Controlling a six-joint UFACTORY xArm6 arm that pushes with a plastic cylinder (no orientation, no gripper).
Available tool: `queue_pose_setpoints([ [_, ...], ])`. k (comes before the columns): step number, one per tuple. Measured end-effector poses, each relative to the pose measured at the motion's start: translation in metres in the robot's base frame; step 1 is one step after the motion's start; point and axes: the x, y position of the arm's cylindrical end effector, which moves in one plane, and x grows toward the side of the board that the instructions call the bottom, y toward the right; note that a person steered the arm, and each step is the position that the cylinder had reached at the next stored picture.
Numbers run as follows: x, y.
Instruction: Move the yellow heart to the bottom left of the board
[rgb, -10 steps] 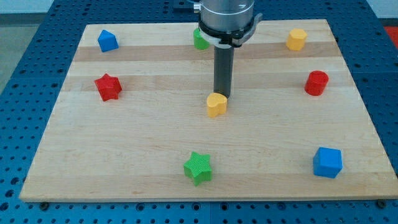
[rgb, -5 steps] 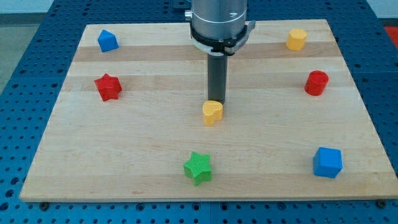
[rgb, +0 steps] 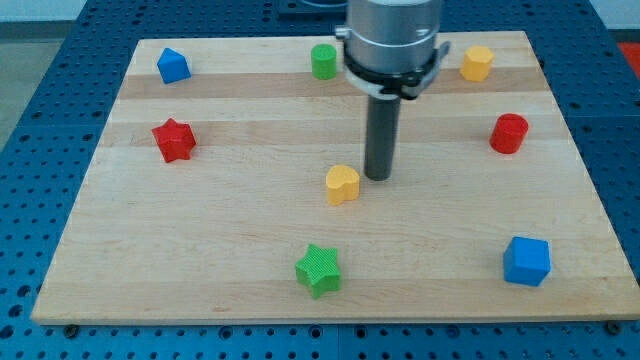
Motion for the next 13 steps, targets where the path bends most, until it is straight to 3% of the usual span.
queue_pose_setpoints([
  [2,0.006,-0.012],
  [5,0.008,-0.086],
  [7,-0.006,-0.030],
  [9,0.013,-0.029],
  [13,0.028,-0.118],
])
